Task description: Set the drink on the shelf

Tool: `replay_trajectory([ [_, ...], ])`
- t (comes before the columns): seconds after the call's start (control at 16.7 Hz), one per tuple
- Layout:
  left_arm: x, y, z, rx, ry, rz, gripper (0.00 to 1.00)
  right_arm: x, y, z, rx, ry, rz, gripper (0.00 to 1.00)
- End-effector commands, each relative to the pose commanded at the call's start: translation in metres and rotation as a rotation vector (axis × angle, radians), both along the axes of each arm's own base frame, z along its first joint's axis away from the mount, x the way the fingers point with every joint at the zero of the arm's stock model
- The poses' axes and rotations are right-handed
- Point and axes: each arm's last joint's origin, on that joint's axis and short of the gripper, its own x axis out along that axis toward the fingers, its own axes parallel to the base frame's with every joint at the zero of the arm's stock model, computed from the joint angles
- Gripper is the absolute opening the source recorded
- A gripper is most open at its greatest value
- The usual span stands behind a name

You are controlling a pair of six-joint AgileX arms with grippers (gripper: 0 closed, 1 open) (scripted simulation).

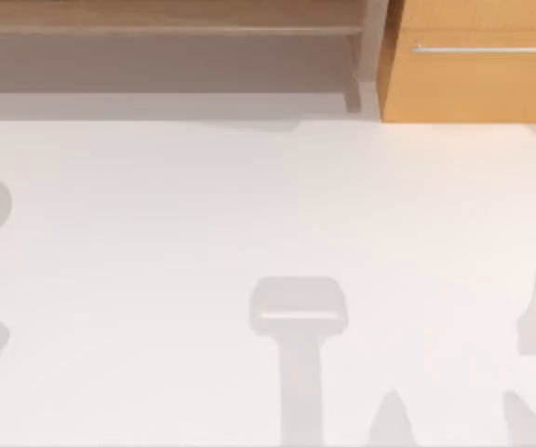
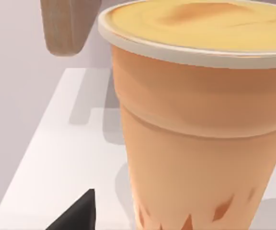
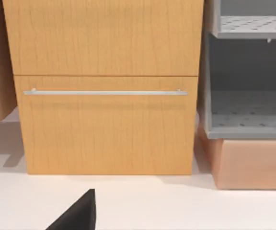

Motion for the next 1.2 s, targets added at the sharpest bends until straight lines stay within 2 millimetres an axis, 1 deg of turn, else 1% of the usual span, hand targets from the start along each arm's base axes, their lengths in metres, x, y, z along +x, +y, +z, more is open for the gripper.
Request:
replay_trajectory([
  [0.06, 0.004, 0.001, 0.0, 0.001, -0.001, 0.001, 1.0, 0.0, 0.0, 0.0, 0.0, 0.0, 0.0, 1.0],
  [0.18, 0.018, 0.003, -0.002, 0.002, -0.002, 0.002, 1.0, 0.0, 0.0, 0.0, 0.0, 0.0, 0.0, 1.0],
  [0.42, 0.059, 0.002, -0.006, 0.003, -0.003, 0.002, 1.0, 0.0, 0.0, 0.0, 0.0, 0.0, 0.0, 1.0],
  [0.54, 0.074, 0.0, -0.007, 0.003, -0.003, 0.002, 1.0, 0.0, 0.0, 0.0, 0.0, 0.0, 0.0, 1.0],
  [0.6, 0.078, -0.001, -0.008, 0.002, -0.003, 0.002, 1.0, 0.0, 0.0, 0.0, 0.0, 0.0, 0.0, 1.0],
  [0.84, 0.079, -0.001, -0.008, 0.002, -0.003, 0.002, 1.0, 0.0, 0.0, 0.0, 0.0, 0.0, 0.0, 1.0],
  [1.2, 0.079, -0.001, -0.008, 0.002, -0.003, 0.002, 0.55, 0.0, 0.0, 0.0, 0.0, 0.0, 0.0, 1.0],
])
